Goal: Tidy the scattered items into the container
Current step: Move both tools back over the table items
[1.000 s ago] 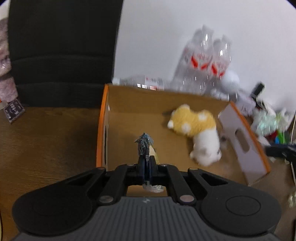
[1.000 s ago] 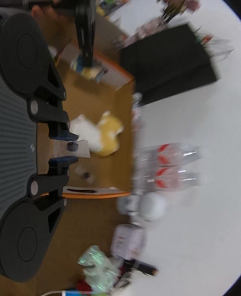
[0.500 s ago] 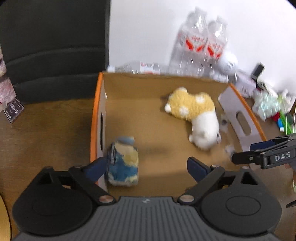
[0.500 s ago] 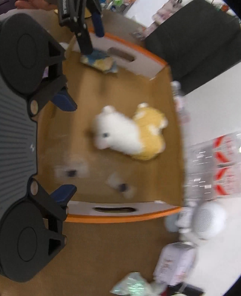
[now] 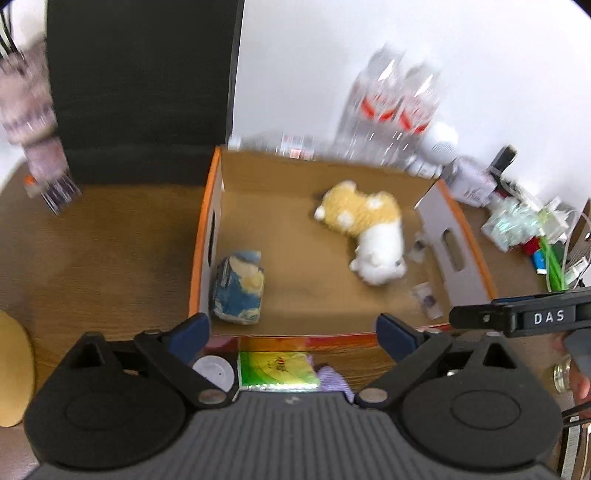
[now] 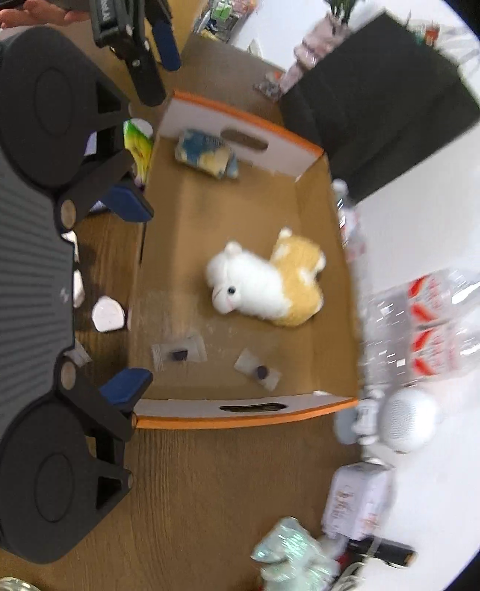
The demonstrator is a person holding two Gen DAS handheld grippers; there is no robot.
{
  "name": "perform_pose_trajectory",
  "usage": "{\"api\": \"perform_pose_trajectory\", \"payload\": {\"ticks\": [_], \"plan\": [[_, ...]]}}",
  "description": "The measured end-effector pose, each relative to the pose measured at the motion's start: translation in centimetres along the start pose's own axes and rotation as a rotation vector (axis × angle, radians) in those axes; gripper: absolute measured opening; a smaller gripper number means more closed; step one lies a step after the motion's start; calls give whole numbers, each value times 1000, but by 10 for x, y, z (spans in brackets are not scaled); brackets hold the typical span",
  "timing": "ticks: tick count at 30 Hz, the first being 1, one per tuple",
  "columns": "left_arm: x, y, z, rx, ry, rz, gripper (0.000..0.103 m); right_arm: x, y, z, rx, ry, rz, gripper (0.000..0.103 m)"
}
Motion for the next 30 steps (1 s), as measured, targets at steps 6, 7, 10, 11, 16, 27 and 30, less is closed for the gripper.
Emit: {"api": "perform_pose_trajectory", "payload": {"ticks": [6,7,10,11,16,27,30], "plan": [[-21,67,82,-339,-47,-63,103,14,76,68,-364,-42,97,98],[-23,88,90,-398,-54,-71,103,15,101,76,-462,-33,120,103],[-29,145,90,-457,-57,-81,103,12,173,82,-702,-14,177,103],[-29,166,82,-441,-50,-75,103,10,195,77,-730,-6,192,103],[-34,232,41,-299,-32,-83,103,4,254,44,-623,12,155,103],[-25,251,25,-317,-35,-83,103,16,277,5,-470,104,235,103],[-24,257,19,-283,-63,-83,103,18,278,-1,-453,111,243,103]]}}
Point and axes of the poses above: each gripper's, at about its wrist camera, not at the fingertips, and z roughly against the way its jaws point, x to its left, y to its underside, the point moved 2 cm from there along -z, roughly the way its jaws point, and after that the axes turned 1 degree about y, right-handed, at the moved point
